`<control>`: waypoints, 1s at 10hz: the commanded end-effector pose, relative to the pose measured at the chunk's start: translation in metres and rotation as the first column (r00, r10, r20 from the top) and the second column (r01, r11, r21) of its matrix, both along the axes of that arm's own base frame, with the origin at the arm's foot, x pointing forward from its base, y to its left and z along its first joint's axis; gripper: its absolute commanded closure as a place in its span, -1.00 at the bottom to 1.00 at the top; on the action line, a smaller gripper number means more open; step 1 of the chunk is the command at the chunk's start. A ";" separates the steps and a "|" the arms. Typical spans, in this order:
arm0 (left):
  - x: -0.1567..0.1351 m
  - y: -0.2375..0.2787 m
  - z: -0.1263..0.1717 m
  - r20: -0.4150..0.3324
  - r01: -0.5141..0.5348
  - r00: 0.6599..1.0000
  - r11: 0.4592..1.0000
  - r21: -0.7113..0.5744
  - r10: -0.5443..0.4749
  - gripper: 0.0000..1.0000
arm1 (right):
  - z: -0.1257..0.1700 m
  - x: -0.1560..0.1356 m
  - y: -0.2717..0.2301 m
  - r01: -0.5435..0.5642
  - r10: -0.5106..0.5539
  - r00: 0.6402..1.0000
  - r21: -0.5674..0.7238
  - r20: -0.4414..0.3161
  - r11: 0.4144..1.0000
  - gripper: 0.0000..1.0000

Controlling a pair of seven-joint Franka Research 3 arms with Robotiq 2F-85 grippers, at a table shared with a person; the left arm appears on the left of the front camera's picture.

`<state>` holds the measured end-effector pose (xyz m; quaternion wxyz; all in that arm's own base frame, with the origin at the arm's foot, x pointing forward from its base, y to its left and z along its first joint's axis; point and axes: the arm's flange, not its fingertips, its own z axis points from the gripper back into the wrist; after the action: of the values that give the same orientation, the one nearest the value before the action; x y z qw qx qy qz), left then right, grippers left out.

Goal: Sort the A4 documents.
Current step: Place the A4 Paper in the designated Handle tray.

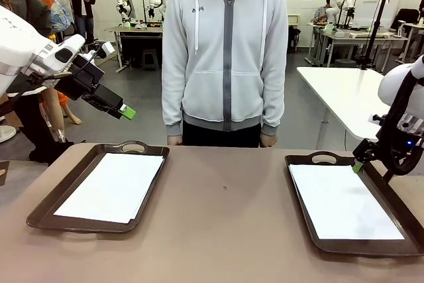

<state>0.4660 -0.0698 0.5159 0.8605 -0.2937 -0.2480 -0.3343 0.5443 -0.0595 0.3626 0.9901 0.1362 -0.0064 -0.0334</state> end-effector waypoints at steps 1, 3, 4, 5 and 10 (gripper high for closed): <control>0.000 0.001 0.001 0.004 -0.004 1.000 1.000 0.000 0.004 -1.00 | 0.000 0.000 0.000 -0.003 0.003 1.000 -0.002 -0.005 1.000 -1.00; 0.000 0.001 0.001 0.004 -0.004 1.000 1.000 0.000 0.004 -1.00 | 0.000 0.000 0.000 -0.003 0.003 1.000 -0.002 -0.005 1.000 -1.00; 0.000 0.001 0.001 0.004 -0.004 1.000 1.000 0.000 0.004 -1.00 | 0.000 0.000 0.000 -0.003 0.003 1.000 -0.002 -0.005 1.000 -1.00; 0.000 0.001 0.001 0.004 -0.004 1.000 1.000 0.000 0.004 -1.00 | 0.000 0.000 0.000 -0.003 0.003 1.000 -0.002 -0.005 1.000 -1.00; 0.000 0.001 0.001 0.004 -0.004 1.000 1.000 0.000 0.004 -1.00 | 0.000 0.000 0.000 -0.003 0.003 1.000 -0.002 -0.005 1.000 -1.00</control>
<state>0.4660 -0.0698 0.5159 0.8605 -0.2937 -0.2480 -0.3343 0.5443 -0.0595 0.3626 0.9901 0.1362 -0.0064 -0.0334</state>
